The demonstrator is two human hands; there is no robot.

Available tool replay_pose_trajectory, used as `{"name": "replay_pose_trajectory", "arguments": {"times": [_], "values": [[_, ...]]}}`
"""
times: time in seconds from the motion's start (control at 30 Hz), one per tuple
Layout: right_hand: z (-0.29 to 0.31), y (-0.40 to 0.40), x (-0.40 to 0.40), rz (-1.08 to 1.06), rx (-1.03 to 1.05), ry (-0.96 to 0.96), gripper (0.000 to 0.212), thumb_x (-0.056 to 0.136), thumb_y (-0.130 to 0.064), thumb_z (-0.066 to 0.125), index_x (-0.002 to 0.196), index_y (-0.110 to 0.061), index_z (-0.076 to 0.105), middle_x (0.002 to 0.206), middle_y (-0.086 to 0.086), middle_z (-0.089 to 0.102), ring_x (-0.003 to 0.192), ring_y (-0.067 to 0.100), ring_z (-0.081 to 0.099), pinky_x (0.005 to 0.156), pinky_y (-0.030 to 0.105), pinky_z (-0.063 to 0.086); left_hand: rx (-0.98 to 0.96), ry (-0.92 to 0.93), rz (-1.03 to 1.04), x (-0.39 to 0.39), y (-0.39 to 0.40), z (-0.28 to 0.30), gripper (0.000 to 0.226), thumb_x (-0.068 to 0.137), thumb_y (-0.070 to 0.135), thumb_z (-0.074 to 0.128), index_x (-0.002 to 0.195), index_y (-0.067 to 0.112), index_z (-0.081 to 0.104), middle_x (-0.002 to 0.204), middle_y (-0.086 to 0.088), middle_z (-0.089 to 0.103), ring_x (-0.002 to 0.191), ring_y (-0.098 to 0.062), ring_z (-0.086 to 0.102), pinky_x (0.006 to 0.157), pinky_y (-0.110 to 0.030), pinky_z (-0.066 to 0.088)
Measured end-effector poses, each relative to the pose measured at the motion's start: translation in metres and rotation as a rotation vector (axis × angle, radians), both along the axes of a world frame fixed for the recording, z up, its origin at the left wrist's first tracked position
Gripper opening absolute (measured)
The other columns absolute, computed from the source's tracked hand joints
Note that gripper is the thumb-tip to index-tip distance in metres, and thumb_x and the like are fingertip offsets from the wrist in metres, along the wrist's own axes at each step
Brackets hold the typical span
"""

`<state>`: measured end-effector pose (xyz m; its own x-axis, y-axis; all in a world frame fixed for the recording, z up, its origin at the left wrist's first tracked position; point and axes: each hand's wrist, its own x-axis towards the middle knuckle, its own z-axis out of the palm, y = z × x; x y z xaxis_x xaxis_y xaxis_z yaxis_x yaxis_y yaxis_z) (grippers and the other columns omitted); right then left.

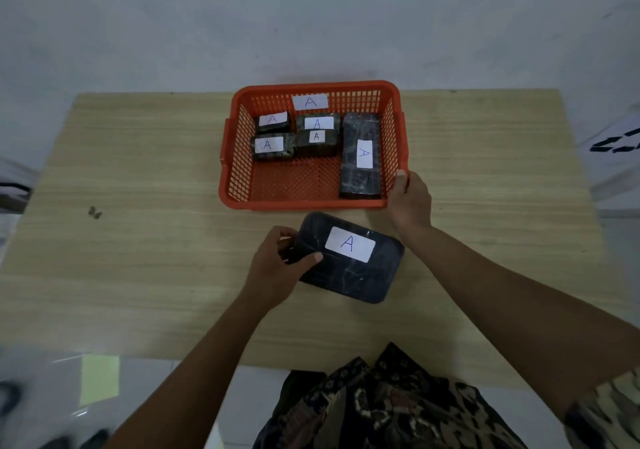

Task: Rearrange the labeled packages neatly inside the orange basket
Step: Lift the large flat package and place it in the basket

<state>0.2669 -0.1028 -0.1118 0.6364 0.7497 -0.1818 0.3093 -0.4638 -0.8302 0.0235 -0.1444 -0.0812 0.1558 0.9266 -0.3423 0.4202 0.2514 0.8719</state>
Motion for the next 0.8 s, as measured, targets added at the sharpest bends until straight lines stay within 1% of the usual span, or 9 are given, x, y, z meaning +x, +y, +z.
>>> {"name": "replay_pose_trajectory", "arguments": {"times": [0.1, 0.17, 0.27, 0.33, 0.43, 0.6, 0.67, 0.7, 0.8], "values": [[0.0, -0.002, 0.002, 0.04, 0.019, -0.017, 0.038, 0.106, -0.032, 0.033, 0.113, -0.008, 0.061, 0.089, -0.004, 0.054, 0.082, 0.016, 0.051, 0.072, 0.025, 0.034, -0.021, -0.073, -0.168, -0.011, 0.022, 0.028, 0.046, 0.07, 0.014, 0.085, 0.108, 0.023, 0.059, 0.097, 0.001, 0.076, 0.088, -0.011, 0.072, 0.07, -0.024, 0.059], [0.0, -0.002, 0.004, 0.049, 0.023, -0.035, 0.038, 0.106, -0.032, 0.033, 0.113, -0.007, 0.061, 0.092, -0.002, 0.055, 0.082, 0.017, 0.051, 0.071, 0.026, 0.034, -0.051, -0.14, -0.215, -0.021, 0.042, 0.047, 0.047, 0.069, 0.016, 0.085, 0.109, 0.028, 0.063, 0.099, 0.002, 0.076, 0.092, -0.012, 0.072, 0.07, -0.023, 0.058], [-0.002, -0.002, 0.004, 0.052, 0.031, -0.066, 0.038, 0.106, -0.029, 0.034, 0.113, -0.003, 0.06, 0.091, 0.001, 0.055, 0.081, 0.02, 0.051, 0.068, 0.026, 0.033, -0.087, -0.217, -0.122, -0.033, 0.073, 0.067, 0.044, 0.068, 0.026, 0.084, 0.107, 0.035, 0.066, 0.102, 0.003, 0.076, 0.094, -0.014, 0.072, 0.07, -0.025, 0.059], [-0.004, -0.002, 0.004, 0.034, 0.037, -0.055, 0.037, 0.106, -0.03, 0.034, 0.112, -0.005, 0.06, 0.089, 0.0, 0.056, 0.079, 0.019, 0.051, 0.064, 0.024, 0.03, -0.079, -0.238, 0.013, -0.033, 0.09, 0.068, 0.043, 0.071, 0.023, 0.082, 0.11, 0.029, 0.066, 0.102, -0.002, 0.075, 0.094, -0.016, 0.072, 0.071, -0.028, 0.059], [-0.006, -0.001, 0.001, -0.01, 0.046, -0.046, 0.036, 0.105, -0.03, 0.035, 0.11, -0.006, 0.061, 0.085, -0.003, 0.054, 0.076, 0.017, 0.048, 0.057, 0.02, 0.025, -0.049, -0.184, 0.149, -0.021, 0.106, 0.059, 0.037, 0.077, 0.02, 0.079, 0.11, 0.023, 0.063, 0.104, -0.001, 0.071, 0.09, -0.014, 0.072, 0.069, -0.025, 0.059], [-0.007, 0.005, -0.003, -0.107, 0.021, -0.004, 0.04, 0.104, -0.037, 0.035, 0.103, -0.009, 0.065, 0.084, -0.005, 0.056, 0.076, 0.016, 0.05, 0.067, 0.022, 0.034, -0.053, -0.075, 0.272, -0.006, 0.124, 0.039, 0.038, 0.078, 0.022, 0.079, 0.112, 0.021, 0.06, 0.098, 0.003, 0.066, 0.087, -0.01, 0.067, 0.064, -0.021, 0.058], [-0.006, 0.008, -0.004, -0.139, 0.028, 0.015, 0.039, 0.104, -0.04, 0.036, 0.095, -0.014, 0.064, 0.074, -0.013, 0.053, 0.064, 0.006, 0.048, 0.055, 0.009, 0.033, -0.057, 0.035, 0.267, -0.001, 0.131, 0.032, 0.042, 0.079, 0.022, 0.079, 0.116, 0.014, 0.061, 0.1, -0.001, 0.065, 0.088, -0.016, 0.067, 0.071, -0.029, 0.059], [-0.005, 0.009, -0.006, -0.159, 0.036, 0.03, 0.036, 0.104, -0.04, 0.037, 0.092, -0.016, 0.062, 0.071, -0.016, 0.05, 0.062, -0.001, 0.045, 0.054, 0.006, 0.033, -0.062, 0.092, 0.253, 0.0, 0.136, 0.029, 0.041, 0.08, 0.022, 0.078, 0.116, 0.011, 0.063, 0.103, -0.004, 0.066, 0.092, -0.02, 0.067, 0.078, -0.034, 0.059], [-0.004, 0.011, -0.008, -0.183, 0.048, 0.054, 0.033, 0.104, -0.039, 0.038, 0.09, -0.019, 0.061, 0.07, -0.019, 0.049, 0.063, -0.003, 0.046, 0.054, 0.005, 0.034, -0.131, 0.17, 0.222, 0.001, 0.147, 0.024, 0.04, 0.084, 0.019, 0.073, 0.12, 0.006, 0.062, 0.115, -0.013, 0.067, 0.101, -0.028, 0.066, 0.092, -0.044, 0.055]]}}
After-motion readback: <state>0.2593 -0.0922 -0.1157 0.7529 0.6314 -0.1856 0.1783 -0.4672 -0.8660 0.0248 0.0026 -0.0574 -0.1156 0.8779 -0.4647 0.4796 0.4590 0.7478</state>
